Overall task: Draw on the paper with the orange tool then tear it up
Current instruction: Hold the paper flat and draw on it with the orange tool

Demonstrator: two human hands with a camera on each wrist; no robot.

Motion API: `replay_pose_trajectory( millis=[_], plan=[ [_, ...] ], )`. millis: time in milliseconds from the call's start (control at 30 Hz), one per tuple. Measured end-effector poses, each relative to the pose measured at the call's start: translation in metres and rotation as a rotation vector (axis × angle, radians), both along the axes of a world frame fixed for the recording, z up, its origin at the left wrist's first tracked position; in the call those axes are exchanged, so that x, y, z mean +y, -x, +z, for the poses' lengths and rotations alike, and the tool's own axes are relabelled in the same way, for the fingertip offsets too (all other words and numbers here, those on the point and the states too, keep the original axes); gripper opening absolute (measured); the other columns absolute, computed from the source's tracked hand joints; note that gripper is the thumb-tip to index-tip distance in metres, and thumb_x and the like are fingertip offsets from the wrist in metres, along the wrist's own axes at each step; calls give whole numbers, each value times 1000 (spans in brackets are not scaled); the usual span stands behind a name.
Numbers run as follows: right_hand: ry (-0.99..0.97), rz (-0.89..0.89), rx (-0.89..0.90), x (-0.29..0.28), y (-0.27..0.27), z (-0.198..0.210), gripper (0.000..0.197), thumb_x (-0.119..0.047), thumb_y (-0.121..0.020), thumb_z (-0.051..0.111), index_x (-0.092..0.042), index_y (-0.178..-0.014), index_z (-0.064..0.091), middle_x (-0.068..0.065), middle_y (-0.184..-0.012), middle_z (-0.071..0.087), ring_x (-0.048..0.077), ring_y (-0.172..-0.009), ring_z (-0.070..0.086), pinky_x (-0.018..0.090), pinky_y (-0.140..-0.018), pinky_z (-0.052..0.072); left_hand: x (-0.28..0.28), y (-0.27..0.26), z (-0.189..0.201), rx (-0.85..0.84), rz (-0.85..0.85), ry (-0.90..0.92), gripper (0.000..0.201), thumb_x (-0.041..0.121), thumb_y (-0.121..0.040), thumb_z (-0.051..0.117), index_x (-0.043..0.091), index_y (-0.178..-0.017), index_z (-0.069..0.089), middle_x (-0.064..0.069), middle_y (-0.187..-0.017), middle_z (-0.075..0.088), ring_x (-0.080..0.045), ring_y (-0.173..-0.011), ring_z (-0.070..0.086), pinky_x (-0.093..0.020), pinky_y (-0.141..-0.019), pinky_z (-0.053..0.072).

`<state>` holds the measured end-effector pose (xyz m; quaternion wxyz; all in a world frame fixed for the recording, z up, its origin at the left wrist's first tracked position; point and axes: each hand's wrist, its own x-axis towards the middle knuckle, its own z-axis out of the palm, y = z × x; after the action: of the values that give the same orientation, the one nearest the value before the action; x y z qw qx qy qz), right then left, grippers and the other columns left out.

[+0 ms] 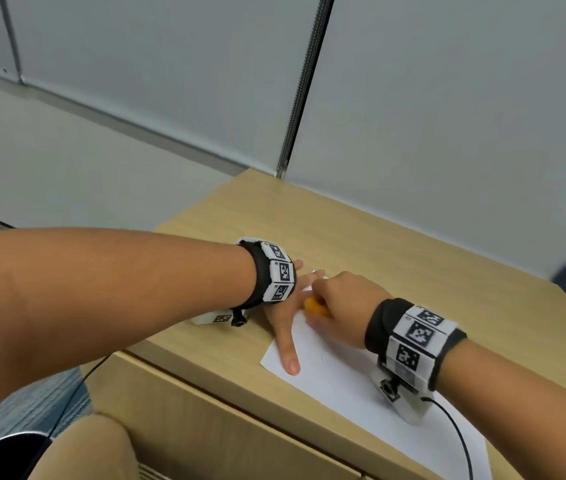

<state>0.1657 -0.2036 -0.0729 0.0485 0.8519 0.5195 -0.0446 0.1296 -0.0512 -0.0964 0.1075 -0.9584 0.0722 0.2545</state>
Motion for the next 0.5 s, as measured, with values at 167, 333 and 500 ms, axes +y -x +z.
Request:
replay_pose_trajectory(
  millis=[167,333,500],
  plan=[
    [51,114,164,0,1,7,25,-37,-89,67,-14,-81,61,-4,-69,56,13,-61,50,26,-60,45,-4,6,6,5,58,44,133,92,-49,67,53,-154,-4,9,-157,-42,-33,-148,-30,-67,-116,-5],
    [23,80,65,8,-1,7,36,-35,-88,65,-31,-62,41,-10,-66,52,7,-60,52,24,-58,40,12,-12,-17,-84,48,-36,154,103,-26,60,55,-147,-23,1,-162,-33,-43,-150,-16,-75,-113,5],
    [30,38,140,9,-9,7,34,-36,-88,68,-25,-64,47,-7,-63,52,12,-57,49,23,-56,43,12,-15,-19,-84,-10,-75,152,97,-37,65,45,-153,-17,-5,-159,-38,-41,-149,-21,-76,-111,-1]
  ],
)
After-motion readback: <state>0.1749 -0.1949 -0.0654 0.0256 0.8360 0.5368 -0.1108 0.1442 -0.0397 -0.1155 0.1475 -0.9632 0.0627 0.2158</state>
